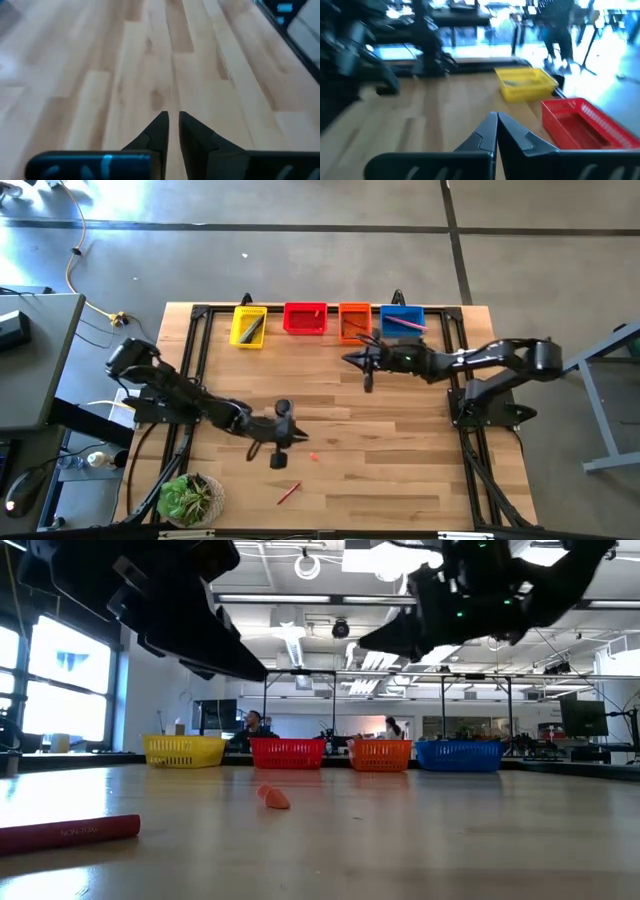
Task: Sort crayons/erasers/pens/pencils in bins
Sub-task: Put the orange eraser into the red basket
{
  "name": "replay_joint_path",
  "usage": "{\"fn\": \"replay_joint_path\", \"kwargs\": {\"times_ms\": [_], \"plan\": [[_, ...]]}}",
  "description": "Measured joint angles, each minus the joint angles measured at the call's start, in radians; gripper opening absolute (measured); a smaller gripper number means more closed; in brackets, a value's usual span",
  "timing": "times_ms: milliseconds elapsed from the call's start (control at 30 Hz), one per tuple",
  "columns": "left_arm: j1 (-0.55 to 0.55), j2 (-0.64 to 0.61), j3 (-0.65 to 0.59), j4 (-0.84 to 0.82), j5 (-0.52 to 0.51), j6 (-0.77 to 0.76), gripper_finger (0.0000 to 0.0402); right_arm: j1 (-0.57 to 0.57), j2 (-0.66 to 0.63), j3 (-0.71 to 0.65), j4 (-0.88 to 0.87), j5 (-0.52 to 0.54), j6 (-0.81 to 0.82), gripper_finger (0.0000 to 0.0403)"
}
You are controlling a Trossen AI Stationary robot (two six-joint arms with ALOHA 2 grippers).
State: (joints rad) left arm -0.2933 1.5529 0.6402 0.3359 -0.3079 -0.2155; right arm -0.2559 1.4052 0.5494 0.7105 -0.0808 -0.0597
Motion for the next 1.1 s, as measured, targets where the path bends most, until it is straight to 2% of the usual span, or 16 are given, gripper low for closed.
{"fn": "replay_joint_path", "kwargs": {"times_ms": [267, 400, 600, 867, 1100], "plan": [[-0.016, 0.171, 0.162, -0.069, 0.091, -0.002, 0.0088, 0.024, -0.187, -0.134, 0.012, 0.001, 0.008, 0.0], [-0.018, 0.232, 0.221, -0.142, 0.148, 0.002, 0.0112, 0.059, -0.226, -0.161, 0.012, 0.006, 0.002, 0.0], [-0.022, 0.317, 0.249, -0.188, 0.146, 0.063, 0.0123, 0.095, -0.231, -0.165, 0.013, 0.011, -0.019, 0.0], [-0.021, 0.369, 0.252, -0.149, 0.135, 0.096, 0.0103, 0.103, -0.231, -0.165, 0.012, 0.028, -0.029, 0.0], [-0.022, 0.376, 0.253, -0.142, 0.133, 0.122, 0.0032, 0.103, -0.231, -0.165, 0.012, 0.028, -0.038, 0.0]]}}
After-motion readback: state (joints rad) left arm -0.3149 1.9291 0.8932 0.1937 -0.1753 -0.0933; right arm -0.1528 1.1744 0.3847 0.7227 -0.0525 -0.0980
